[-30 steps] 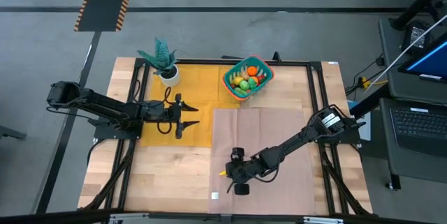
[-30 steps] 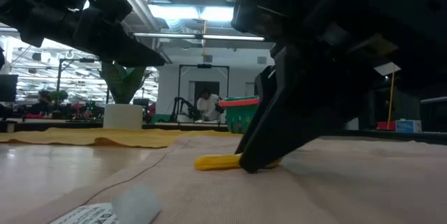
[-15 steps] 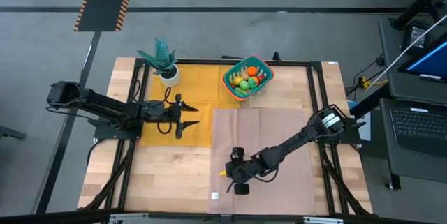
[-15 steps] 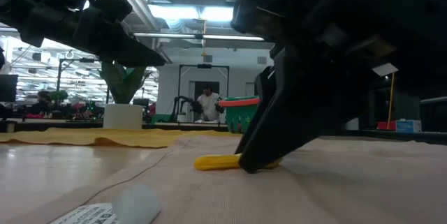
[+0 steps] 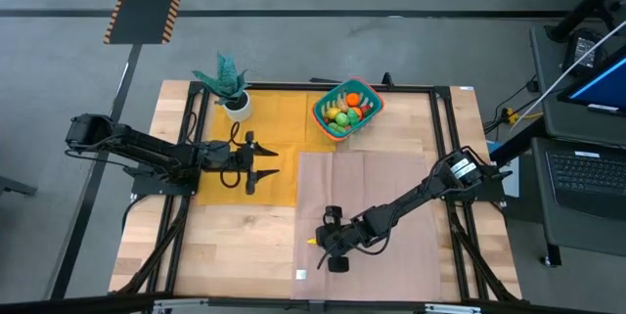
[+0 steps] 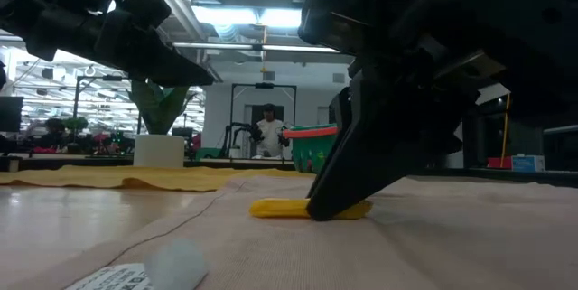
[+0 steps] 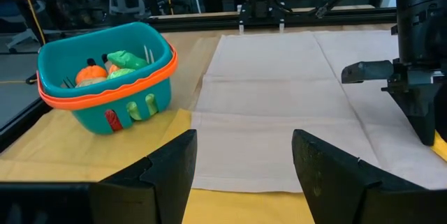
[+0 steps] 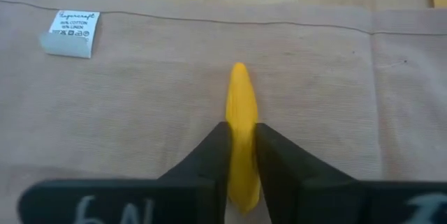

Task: Pick and placing Produce into tupperware
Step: Put the corn into the basket

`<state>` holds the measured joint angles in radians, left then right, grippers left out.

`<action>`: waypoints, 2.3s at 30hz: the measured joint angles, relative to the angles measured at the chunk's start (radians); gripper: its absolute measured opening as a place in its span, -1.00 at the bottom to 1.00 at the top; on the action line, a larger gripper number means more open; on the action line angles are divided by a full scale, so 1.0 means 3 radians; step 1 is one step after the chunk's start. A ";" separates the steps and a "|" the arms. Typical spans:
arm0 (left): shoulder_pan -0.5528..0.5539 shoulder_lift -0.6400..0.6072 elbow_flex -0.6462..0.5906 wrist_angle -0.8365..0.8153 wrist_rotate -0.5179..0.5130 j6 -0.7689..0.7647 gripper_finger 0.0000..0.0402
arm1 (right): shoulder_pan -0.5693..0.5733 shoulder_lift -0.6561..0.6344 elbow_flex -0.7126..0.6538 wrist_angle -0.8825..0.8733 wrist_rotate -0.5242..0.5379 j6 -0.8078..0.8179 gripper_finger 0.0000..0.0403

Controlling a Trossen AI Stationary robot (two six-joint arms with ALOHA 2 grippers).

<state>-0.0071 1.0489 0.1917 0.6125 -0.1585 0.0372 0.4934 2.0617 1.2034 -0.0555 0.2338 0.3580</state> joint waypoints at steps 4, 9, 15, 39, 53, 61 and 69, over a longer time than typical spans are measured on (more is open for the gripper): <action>0.0000 0.0000 0.0000 0.0000 0.0000 0.0000 0.13 | 0.0000 0.0000 0.0001 0.0000 0.0001 0.0001 -0.73; 0.0000 0.0000 0.0000 0.0000 0.0000 0.0000 0.13 | 0.0000 0.0000 0.0001 0.0007 0.0001 0.0002 -0.79; 0.0000 0.0000 0.0001 0.0000 0.0000 0.0000 0.13 | 0.0000 -0.0087 0.0003 0.0006 0.0001 0.0001 -0.87; 0.0000 -0.0001 0.0000 0.0037 0.0000 -0.0003 0.13 | -0.0771 -0.1827 0.0005 -0.1177 0.0540 -0.0514 -0.97; 0.0006 -0.0001 0.0000 0.0046 -0.0001 0.0083 0.13 | -0.0903 -0.3017 -0.1611 -0.0083 0.0542 -0.0518 -0.97; 0.0057 -0.0001 0.0000 0.0326 0.0001 0.0090 0.13 | -0.0991 -0.3391 -0.2674 0.1595 0.0135 -0.0792 -0.97; 0.0378 -0.0001 0.0000 0.0559 0.0412 0.0089 0.13 | -0.1097 -0.3385 -0.3068 0.2294 0.0051 -0.0891 -0.97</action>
<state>0.1064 1.0485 0.1917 0.7802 -0.0348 0.0639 0.1642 1.0460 0.2829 0.6326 0.2491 0.0908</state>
